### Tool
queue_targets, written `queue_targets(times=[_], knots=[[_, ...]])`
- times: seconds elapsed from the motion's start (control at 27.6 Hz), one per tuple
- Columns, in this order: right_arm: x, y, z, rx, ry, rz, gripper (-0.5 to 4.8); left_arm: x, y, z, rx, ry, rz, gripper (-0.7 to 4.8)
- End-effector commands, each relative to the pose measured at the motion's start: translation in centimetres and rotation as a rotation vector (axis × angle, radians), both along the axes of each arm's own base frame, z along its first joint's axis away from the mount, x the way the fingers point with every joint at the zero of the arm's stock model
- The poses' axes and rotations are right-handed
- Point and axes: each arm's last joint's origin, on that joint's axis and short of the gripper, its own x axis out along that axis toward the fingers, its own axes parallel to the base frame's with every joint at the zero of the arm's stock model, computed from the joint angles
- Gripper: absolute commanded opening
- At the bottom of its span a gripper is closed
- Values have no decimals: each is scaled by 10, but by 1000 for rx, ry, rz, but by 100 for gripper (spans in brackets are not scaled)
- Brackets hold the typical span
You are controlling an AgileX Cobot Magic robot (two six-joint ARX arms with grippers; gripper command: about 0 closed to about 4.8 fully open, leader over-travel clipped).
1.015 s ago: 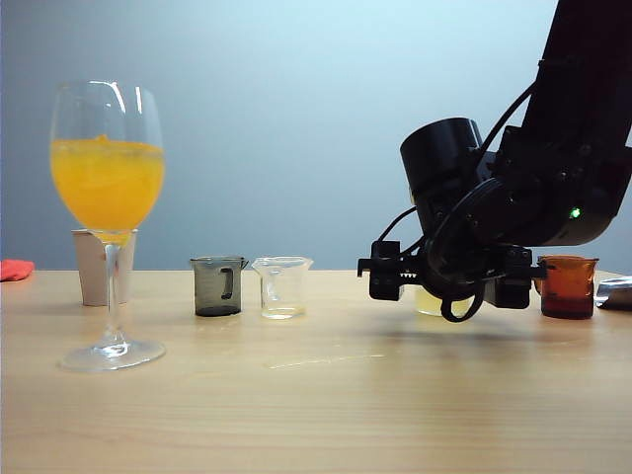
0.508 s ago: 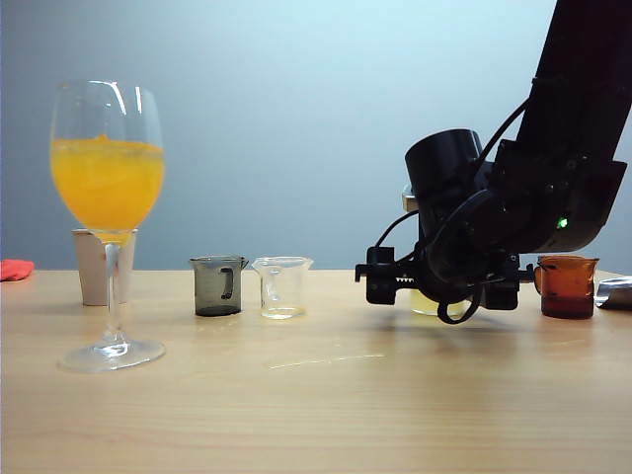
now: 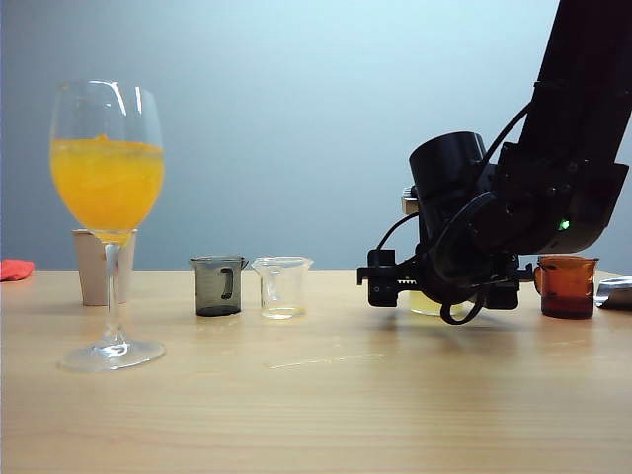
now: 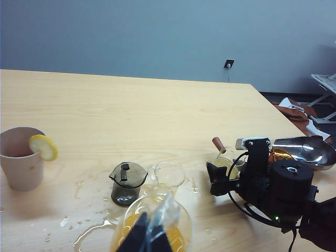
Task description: Pick up the third measuring cup from the left, pour the pineapple juice inside into the goblet, and finally put the measuring cup back in its original place.
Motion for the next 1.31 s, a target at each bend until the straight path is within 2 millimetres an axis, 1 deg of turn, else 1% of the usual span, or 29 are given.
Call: queue_targets(times=[0.04, 0.15, 0.25, 0.29, 0.33, 0.54, 0.62, 0.73, 0.76, 0.87, 0.91, 0.98, 1.02, 1.05, 1.12, 1.16, 1.27, 1.31], knots=[[1, 1, 3, -12, -14, 9, 472, -1, 0, 3, -1, -23, -4, -5], [1, 1, 3, -12, -14, 9, 470, -1, 0, 3, -1, -23, -4, -5], [1, 1, 3, -12, -14, 8, 436, -1, 0, 3, -1, -23, -4, -5], [1, 0, 3, -12, -14, 7, 416, -1, 0, 3, -1, -23, -4, -5], [1, 0, 3, -12, -14, 7, 411, -1, 0, 3, -1, -23, -4, -5], [3, -4, 3, -12, -15, -4, 407, -1, 0, 3, -1, -22, -4, -5], [4, -6, 3, -11, -15, -8, 383, -1, 0, 3, -1, -22, -5, -5], [4, -6, 3, -12, -14, -9, 326, -1, 0, 3, -1, -23, -5, -5], [4, -6, 3, -12, -14, -8, 295, -1, 0, 3, -1, -23, -4, -5], [4, -6, 3, -10, -13, -2, 290, -1, 0, 3, -1, -23, -5, -5], [4, -5, 3, -7, -11, 8, 266, -1, 0, 3, -1, -23, -4, -5], [4, -5, 3, -6, -11, 13, 180, -1, 0, 3, -1, -23, -4, -5], [4, -5, 3, -6, -11, 13, 127, -1, 0, 3, -1, -23, -4, -5], [4, -5, 3, -6, -11, 13, 92, -1, 0, 3, -1, -23, -4, -5], [4, -5, 3, -5, -11, 13, 45, -1, 0, 3, -1, -23, -4, -5], [4, -5, 3, -5, -12, 13, 30, -1, 0, 3, -1, -23, -4, -5], [5, -5, 6, 2, -27, 14, -6, -1, 0, 3, -1, -22, -4, -5], [4, -5, 8, 5, -32, 14, -6, -1, 0, 3, -1, -22, -4, -5]])
